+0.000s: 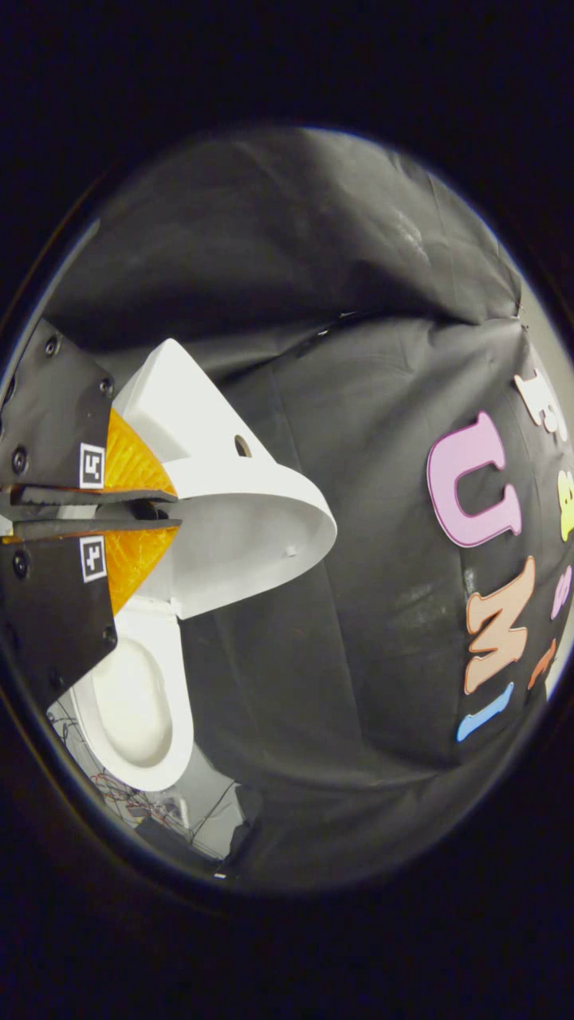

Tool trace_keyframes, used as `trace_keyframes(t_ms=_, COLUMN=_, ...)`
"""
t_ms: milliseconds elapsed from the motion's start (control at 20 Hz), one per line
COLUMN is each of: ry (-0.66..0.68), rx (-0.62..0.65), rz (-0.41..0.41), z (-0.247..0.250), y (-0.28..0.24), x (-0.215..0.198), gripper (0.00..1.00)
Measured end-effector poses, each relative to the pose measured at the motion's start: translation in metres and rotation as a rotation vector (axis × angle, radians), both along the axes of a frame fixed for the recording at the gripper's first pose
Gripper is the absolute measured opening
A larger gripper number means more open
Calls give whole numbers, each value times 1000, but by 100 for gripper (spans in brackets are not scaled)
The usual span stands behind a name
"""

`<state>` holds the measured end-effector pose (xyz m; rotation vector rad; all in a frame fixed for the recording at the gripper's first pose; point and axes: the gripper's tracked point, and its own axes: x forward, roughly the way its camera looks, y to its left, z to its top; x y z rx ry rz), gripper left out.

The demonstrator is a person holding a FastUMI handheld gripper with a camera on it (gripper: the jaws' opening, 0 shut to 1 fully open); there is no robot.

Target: Open the toilet lid.

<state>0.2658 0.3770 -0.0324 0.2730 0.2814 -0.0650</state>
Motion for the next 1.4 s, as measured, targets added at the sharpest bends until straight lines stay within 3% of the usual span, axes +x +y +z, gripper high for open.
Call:
trace_keyframes(t_ms=500, ry=-36, rx=-11, rz=-28, z=0, y=18, x=13, gripper=8)
trace_keyframes(t_ms=750, ry=-52, rx=44, rz=12, z=0, y=22, x=10, gripper=15)
trace_keyframes(t_ms=850, ry=-72, rx=93, rz=32, z=2, y=21, x=7, gripper=28)
trace_keyframes(t_ms=1050, ry=-82, rx=143, rz=65, z=-9, y=23, x=-12, gripper=76)
trace_keyframes(t_ms=1300, ry=-56, rx=124, rz=78, z=-16, y=13, x=-27, gripper=97)
trace_keyframes(t_ms=1400, ry=-49, rx=95, rz=97, z=-19, y=11, x=-32, gripper=98)
